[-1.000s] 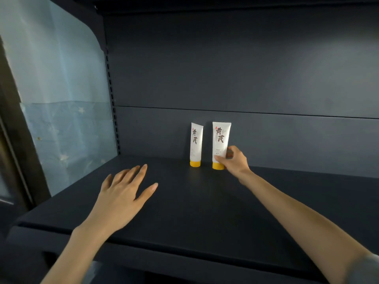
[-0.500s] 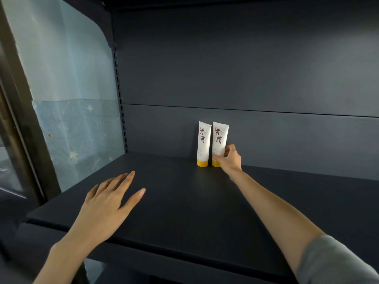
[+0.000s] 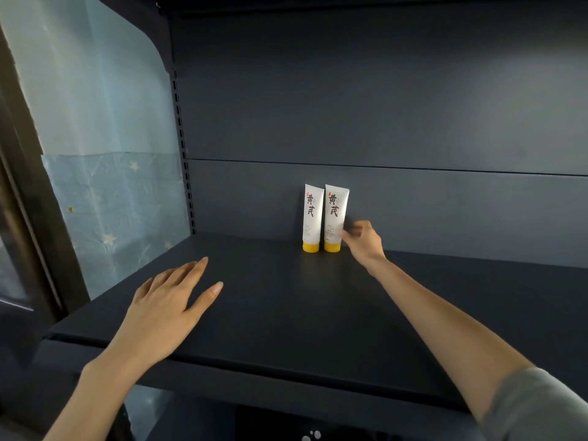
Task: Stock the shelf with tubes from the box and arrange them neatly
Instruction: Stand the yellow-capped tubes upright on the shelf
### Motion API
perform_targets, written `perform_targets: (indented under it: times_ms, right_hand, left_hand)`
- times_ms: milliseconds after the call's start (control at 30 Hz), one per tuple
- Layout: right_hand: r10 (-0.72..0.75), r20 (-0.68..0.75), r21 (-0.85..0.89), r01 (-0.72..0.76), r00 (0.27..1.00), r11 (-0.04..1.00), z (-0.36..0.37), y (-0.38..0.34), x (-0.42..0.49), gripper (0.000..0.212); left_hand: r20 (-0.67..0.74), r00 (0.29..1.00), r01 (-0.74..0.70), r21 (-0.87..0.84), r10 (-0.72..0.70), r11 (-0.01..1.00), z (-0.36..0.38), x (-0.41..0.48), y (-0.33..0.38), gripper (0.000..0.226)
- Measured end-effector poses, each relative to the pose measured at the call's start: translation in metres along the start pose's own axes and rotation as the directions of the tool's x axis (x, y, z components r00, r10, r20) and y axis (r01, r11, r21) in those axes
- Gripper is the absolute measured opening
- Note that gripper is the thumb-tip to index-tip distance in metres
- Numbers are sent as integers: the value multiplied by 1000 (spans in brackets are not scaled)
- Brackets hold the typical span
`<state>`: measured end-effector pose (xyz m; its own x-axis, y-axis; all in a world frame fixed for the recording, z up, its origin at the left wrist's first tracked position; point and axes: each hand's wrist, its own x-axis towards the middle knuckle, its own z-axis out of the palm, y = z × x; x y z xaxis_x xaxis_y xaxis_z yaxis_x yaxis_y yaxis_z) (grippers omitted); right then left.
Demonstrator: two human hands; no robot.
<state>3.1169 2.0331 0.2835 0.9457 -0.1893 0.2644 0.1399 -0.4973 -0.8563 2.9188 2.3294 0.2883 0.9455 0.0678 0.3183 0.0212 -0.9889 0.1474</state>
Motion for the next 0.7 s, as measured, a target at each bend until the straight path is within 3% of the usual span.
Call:
perform_targets:
  times_ms: [133, 333, 433, 700]
  right_hand:
    - [-78, 133, -324, 117, 988, 939, -30, -3, -32, 65]
    - [-93, 198, -571, 192, 976, 798, -86, 1, -116, 71]
    - [-110, 146, -694, 181, 983, 697, -116, 4, -159, 74]
    - [-57, -52, -914, -25, 997, 405, -172, 16, -255, 87]
  left_hand:
    - [-5, 998, -58, -9, 58, 998, -1, 7, 3, 68]
    - [26, 987, -154, -76, 157, 985, 8, 7, 14, 72]
    - [31, 979, -199, -102, 203, 975, 10, 5, 19, 76]
    - [-48, 959, -283, -71, 280, 956, 13, 0, 37, 75]
